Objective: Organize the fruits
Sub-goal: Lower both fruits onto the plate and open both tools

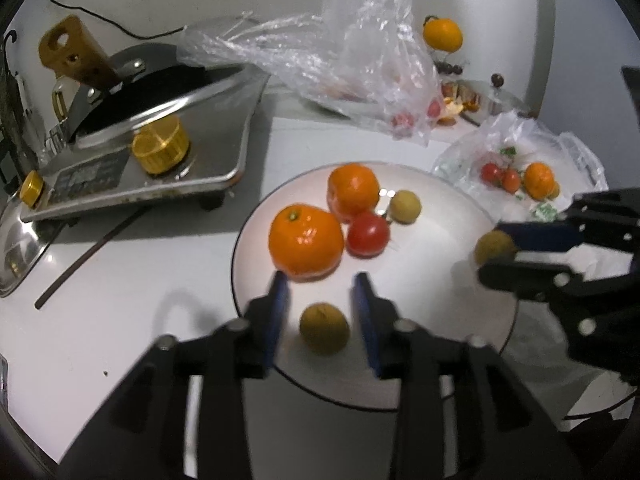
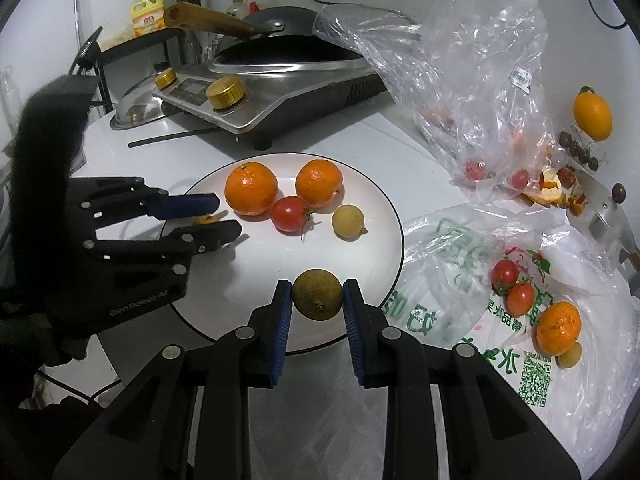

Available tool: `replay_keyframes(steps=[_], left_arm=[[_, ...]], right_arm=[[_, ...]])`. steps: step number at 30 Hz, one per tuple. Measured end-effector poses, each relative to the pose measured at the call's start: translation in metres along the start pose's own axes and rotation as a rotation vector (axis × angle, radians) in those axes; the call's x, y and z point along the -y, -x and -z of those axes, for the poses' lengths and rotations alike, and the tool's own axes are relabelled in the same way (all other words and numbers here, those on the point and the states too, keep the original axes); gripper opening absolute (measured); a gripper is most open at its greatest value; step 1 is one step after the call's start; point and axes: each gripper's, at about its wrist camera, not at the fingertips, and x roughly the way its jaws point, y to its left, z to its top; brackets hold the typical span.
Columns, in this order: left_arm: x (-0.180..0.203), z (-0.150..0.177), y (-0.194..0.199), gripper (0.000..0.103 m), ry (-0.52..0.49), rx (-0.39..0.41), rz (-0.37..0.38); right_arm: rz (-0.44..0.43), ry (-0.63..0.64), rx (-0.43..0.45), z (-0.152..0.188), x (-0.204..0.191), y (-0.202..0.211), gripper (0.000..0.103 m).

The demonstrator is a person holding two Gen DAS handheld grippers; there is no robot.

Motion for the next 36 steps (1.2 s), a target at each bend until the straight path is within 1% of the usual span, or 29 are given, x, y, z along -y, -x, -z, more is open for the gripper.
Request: replay_keyframes(steps=[2, 3, 4, 11, 16, 28, 36], left_arm=[[0.0, -0.002, 0.006, 0.047, -0.005, 0.019, 0.007], [0.0, -0.002, 0.008, 0.053, -0.005, 0.024, 0.008], [-0.001, -0.002, 0.01, 0.053, -0.003, 0.029, 0.009], [-0.018, 0.002, 0.023, 0.053, 0.033, 0.054, -0.002], [-0.033, 0.009, 0.026, 0.054, 0.063, 0.053, -0.01], [-0.048, 0.02, 0.014, 0.053, 0.089, 0.015, -0.002], [-0.053, 0.022, 0.015, 0.053, 0.102, 0.028, 0.01]], right_arm=[[0.0, 0.001, 0.0, -0.001, -0.001, 0.0, 0.028], [-0.001, 0.003, 0.001, -0.001, -0.002, -0.001, 0.028], [-0.001, 0.005, 0.002, -0.002, -0.003, -0.001, 0.028], [-0.006, 0.019, 0.001, -0.007, -0.011, -0.004, 0.028], [-0.018, 0.037, -0.004, -0.014, -0.021, -0.012, 0.028], [-0.037, 0.064, -0.024, -0.029, -0.039, -0.032, 0.028], [-0.034, 0.064, -0.041, -0.031, -0.044, -0.041, 0.028]])
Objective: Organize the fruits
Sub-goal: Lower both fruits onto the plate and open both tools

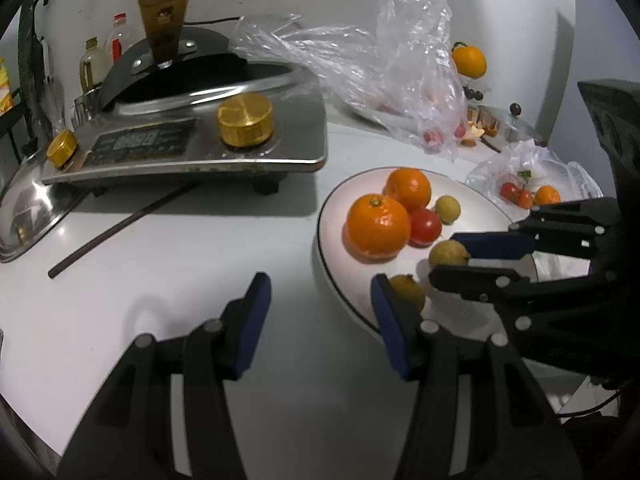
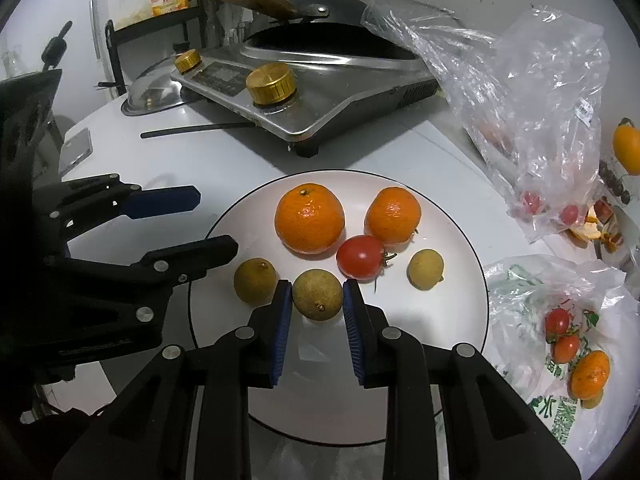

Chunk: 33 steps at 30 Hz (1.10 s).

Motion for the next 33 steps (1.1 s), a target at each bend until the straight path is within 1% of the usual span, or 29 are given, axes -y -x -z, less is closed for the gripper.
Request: replay_keyframes(steps=[7, 19, 23, 33], left_arm=[[-0.004, 0.002, 0.003, 0.054, 0.013, 0.006, 0.003], [-0.003, 0.003, 0.009, 0.054, 0.007, 0.016, 0.005], [-0.002, 0.002, 0.01, 0.054, 0.007, 0.019, -0.002], [0.007, 0.001, 0.019, 0.054, -0.004, 0.031, -0.004]], right_arm=[[0.001, -0.001, -0.016, 0.001, -0.003, -0.006, 0.028], [0.01, -0.024, -0.038, 0.006, -0.001, -0.008, 0.028], [0.009, -0.029, -0.031, 0.006, -0.001, -0.005, 0.036], [0.016, -0.034, -0.01, 0.011, 0.0, 0.008, 0.037]])
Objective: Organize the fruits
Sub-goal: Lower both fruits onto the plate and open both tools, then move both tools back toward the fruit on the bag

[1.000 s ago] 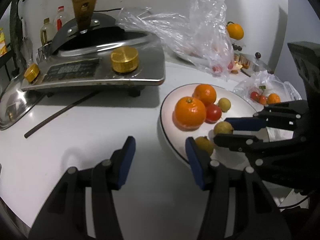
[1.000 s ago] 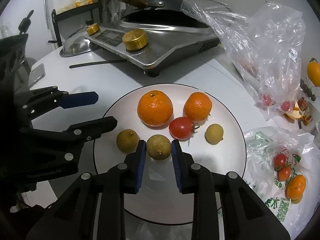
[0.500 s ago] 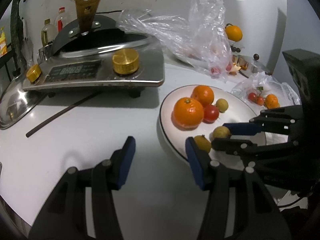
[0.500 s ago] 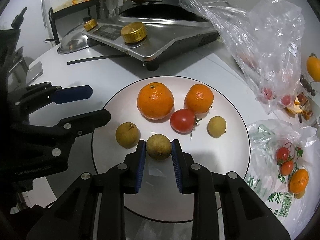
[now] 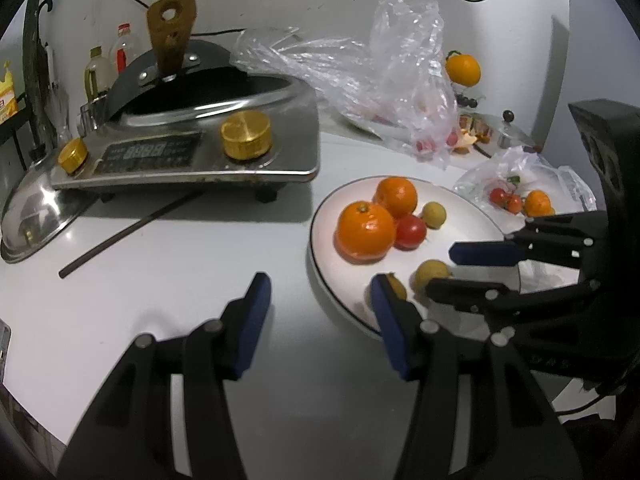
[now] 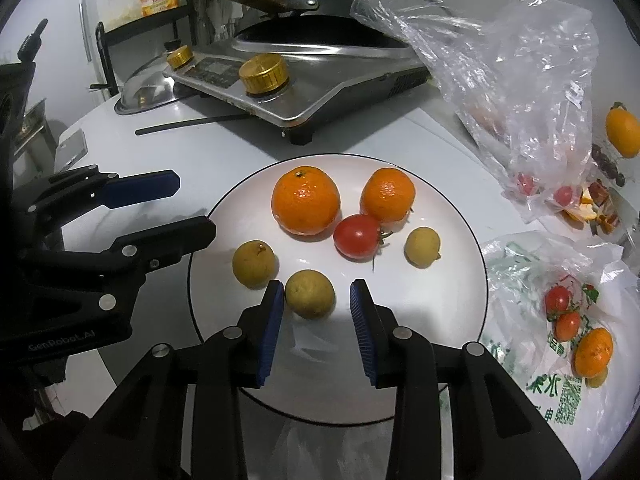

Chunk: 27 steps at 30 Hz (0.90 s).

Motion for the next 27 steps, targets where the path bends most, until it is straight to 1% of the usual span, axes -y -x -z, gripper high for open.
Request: replay_keyframes(steps=[15, 27], left_arm=[[0.032, -0.004, 0.013, 0.054, -0.045, 0.014, 0.001], [0.071, -0.012, 0.019, 0.054, -0.093, 0.033, 0.014]], right_arm=[[0.017, -0.026, 0.05, 0.014, 0.015, 0.03, 0.037], [0.05, -0.074, 0.107, 0.034, 0.047, 0.063, 0.037]])
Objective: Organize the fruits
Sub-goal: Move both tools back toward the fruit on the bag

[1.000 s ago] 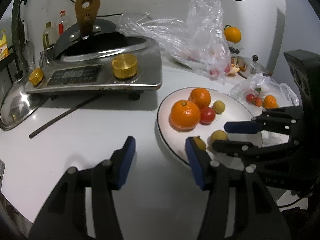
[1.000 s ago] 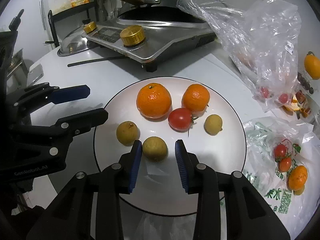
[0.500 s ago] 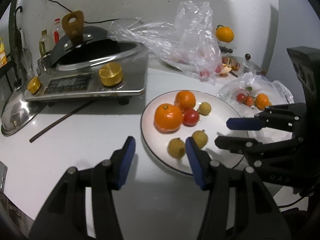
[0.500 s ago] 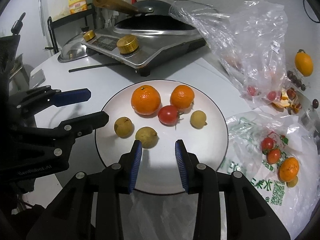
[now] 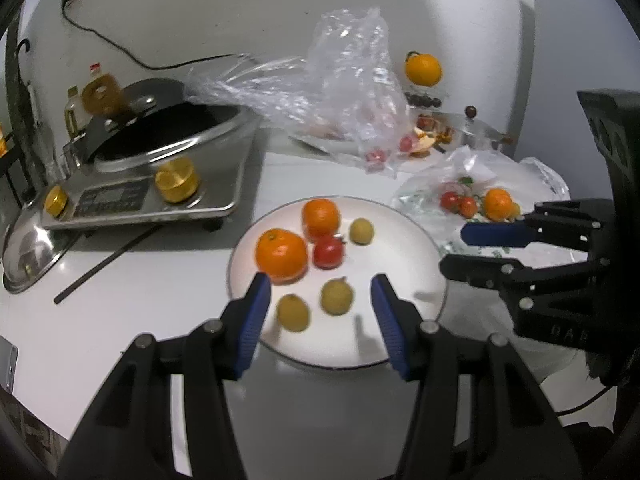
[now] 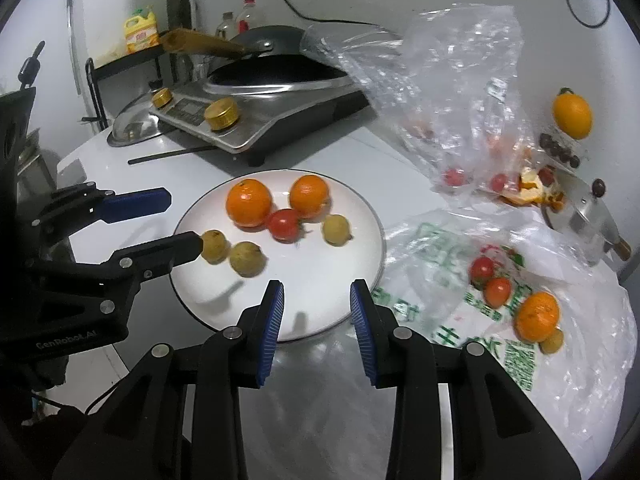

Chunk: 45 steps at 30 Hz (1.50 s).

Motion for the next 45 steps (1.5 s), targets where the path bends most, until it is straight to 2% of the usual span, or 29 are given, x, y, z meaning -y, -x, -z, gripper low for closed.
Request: replay_keyframes(steps=[18, 23, 33, 45], left_arm=[[0.086, -0.021, -0.021, 0.054, -0.111, -0.025, 0.049], [0.101, -0.03, -0.03, 0.054, -0.104, -0.014, 0.064], [0.131, -0.048, -0.063, 0.054, -0.126, -0.017, 0.092], [0.166, -0.062, -0.103, 0.054, -0.233, -0.037, 0.095]], right_arm=[[0.064, -0.117, 0.034, 0.038, 0.084, 0.038, 0.037], [0.078, -0.148, 0.036, 0.047, 0.107, 0.043, 0.037], [0.125, -0.198, 0.015, 0.065, 0.156, 0.039, 0.037], [0.121, -0.23, 0.002, 0.07, 0.196, 0.023, 0.035]])
